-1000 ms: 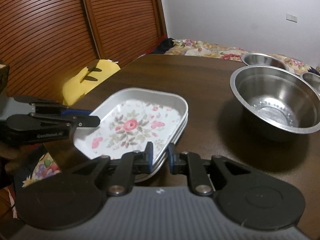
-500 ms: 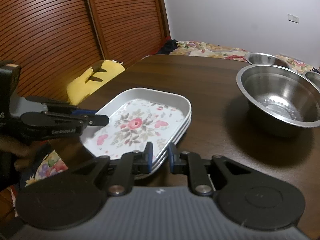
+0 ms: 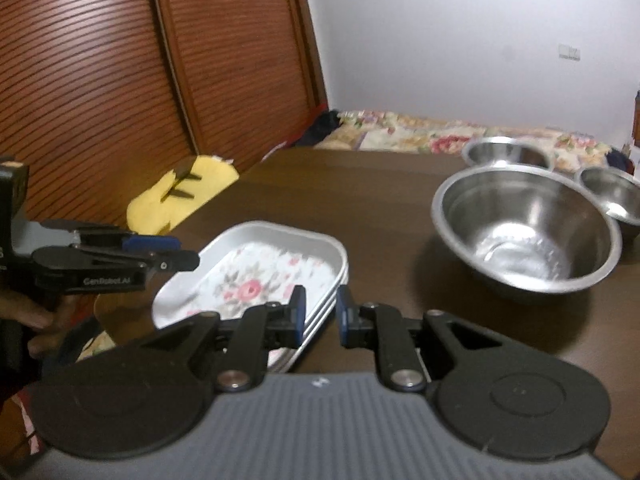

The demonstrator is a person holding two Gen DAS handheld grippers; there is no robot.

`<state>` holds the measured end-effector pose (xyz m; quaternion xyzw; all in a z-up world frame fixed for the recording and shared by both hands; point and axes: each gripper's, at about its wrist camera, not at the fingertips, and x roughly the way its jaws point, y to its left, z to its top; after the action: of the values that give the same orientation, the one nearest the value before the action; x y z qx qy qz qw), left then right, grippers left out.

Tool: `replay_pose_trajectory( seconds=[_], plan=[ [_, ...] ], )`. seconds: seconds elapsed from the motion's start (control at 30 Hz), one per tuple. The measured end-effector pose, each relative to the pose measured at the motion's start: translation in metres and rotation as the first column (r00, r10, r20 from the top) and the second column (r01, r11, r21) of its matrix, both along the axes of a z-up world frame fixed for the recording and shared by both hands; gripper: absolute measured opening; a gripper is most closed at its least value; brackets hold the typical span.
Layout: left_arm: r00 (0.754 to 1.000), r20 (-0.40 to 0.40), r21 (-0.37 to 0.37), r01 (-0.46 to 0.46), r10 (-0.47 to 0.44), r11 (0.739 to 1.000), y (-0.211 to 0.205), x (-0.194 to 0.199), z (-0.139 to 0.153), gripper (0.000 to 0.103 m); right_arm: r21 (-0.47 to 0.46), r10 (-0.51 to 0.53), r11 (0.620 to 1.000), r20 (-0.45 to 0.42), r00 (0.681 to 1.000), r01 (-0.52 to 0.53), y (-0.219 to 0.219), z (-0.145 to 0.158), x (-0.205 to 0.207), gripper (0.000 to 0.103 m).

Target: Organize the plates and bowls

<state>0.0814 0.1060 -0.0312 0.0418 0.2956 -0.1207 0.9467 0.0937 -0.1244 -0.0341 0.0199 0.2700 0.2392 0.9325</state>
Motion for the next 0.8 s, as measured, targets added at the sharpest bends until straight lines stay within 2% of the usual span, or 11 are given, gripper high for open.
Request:
replay_pose_trajectory(
  seconds=[0.27,0.4,0.6,0.67,0.77,0.8],
  plan=[
    [0.999,0.031,-0.016,0.034,-0.034,0.999,-0.021,0.013,0.012,0.047,0.008,-0.078,0.997,0.086,0.993,0.078,-0.031,0.021,-0.003,0.018],
    [0.997,0.047,-0.042,0.067,-0.065,0.997,-0.039,0.02,0.016,0.05,0.027,-0.128,0.992,0.101,0.987,0.125,-0.051,0.023,0.001,0.018],
    [0.992,0.078,-0.083,0.102,-0.096,0.991,-0.071,0.031,0.019,0.061,0.019,-0.209,0.978,0.126,0.97,0.209,-0.079,0.018,0.008,0.018],
    [0.991,0.079,-0.095,0.115,-0.108,0.989,-0.081,0.036,0.019,0.069,0.02,-0.241,0.97,0.131,0.962,0.241,-0.088,0.015,0.012,0.018],
    [0.988,0.083,-0.094,0.134,-0.127,0.986,-0.097,0.044,0.019,0.073,-0.007,-0.295,0.954,0.148,0.944,0.299,-0.096,0.01,0.017,0.018],
    [0.988,0.084,-0.089,0.139,-0.132,0.986,-0.102,0.047,0.019,0.073,-0.005,-0.304,0.951,0.145,0.941,0.308,-0.1,0.008,0.02,0.021]
  ],
)
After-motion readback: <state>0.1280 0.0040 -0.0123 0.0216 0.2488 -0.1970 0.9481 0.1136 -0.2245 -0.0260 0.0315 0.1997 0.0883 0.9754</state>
